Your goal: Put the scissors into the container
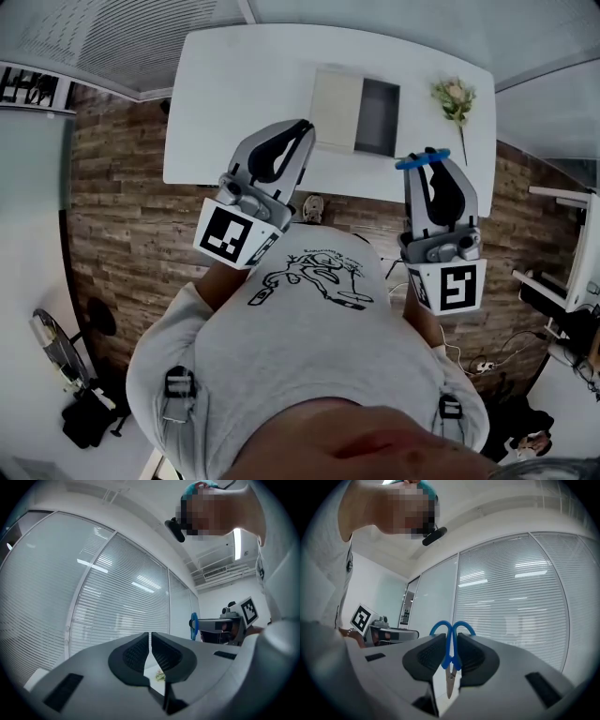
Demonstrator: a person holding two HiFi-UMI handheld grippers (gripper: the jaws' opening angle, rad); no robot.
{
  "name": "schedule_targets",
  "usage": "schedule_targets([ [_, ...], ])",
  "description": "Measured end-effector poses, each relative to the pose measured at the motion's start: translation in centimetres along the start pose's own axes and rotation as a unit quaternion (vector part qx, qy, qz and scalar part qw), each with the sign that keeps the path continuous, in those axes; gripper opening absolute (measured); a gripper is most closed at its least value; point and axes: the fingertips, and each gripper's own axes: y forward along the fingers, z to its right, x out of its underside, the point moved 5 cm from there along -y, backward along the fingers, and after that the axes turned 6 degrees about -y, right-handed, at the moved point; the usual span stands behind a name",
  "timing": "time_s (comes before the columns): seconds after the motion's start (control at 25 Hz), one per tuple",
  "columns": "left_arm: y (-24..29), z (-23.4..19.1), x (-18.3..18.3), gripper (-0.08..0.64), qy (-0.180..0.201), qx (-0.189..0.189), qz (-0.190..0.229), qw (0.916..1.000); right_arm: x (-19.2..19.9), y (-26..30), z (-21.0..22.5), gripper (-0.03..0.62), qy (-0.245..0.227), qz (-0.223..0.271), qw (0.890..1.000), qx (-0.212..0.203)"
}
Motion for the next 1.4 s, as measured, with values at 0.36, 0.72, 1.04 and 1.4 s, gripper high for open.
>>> schedule_targets([
  [0.36,2.4,-2.4,0.3,0.032,-0.006,0.01,-0.001,0.9999,0.7,2.7,1.1,0.086,0.001,-0.011,1.0,0.007],
  [0.72,5.0,-1.0,0.6,0.032,-0.006,0.01,-0.009,0.9999,1.3,2.2,3.7,0.086,0.004,-0.007,1.0,0.003],
  [1.04,7.3,1.3,0.4,0.032,-0.002,0.008,0.001,1.0,1.2,0.7,6.5,0.086,-0.002,-0.005,1.0,-0.007],
  [1.4,7.8,2.3,0.4,0.031,0.005,0.004,-0.004,1.0,1.5,0.2,7.7,0.084,0.0,-0.002,1.0,-0.013],
])
